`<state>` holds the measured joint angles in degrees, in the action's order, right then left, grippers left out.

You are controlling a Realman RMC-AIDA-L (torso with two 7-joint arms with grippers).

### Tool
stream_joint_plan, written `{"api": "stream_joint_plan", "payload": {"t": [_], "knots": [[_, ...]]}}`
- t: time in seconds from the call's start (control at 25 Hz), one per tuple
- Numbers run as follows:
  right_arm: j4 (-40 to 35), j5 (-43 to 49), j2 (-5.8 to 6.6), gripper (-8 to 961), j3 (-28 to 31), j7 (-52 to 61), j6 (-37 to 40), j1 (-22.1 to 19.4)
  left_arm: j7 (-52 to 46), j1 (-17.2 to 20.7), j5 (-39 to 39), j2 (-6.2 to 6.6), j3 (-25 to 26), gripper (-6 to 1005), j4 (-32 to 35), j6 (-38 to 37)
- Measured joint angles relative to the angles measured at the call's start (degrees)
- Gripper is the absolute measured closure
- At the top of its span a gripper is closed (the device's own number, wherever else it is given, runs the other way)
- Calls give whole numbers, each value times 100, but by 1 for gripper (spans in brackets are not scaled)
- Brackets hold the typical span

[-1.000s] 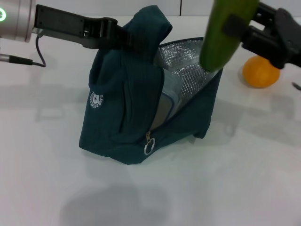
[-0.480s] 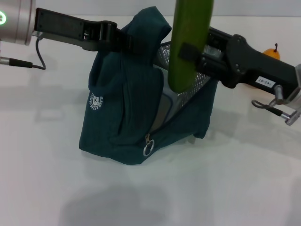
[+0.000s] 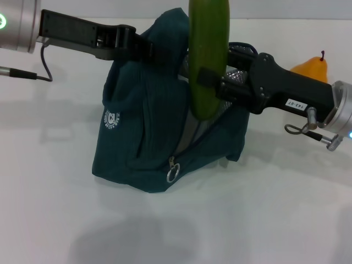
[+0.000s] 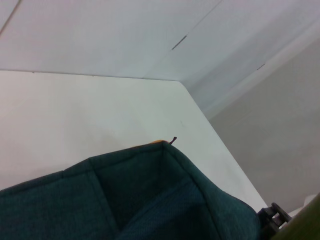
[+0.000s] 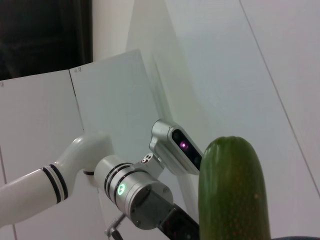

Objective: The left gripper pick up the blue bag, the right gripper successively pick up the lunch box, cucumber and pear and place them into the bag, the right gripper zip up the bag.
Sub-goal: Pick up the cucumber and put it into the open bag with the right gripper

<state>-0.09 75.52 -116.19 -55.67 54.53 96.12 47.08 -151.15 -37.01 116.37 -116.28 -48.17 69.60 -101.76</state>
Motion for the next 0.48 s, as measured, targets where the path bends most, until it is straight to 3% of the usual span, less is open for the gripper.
{"api": "stream_joint_plan", "payload": {"t": [0.48], "knots": [[-56, 56, 0, 314, -140, -4, -12, 25, 10, -19, 1, 0, 0, 955, -8, 7]]}}
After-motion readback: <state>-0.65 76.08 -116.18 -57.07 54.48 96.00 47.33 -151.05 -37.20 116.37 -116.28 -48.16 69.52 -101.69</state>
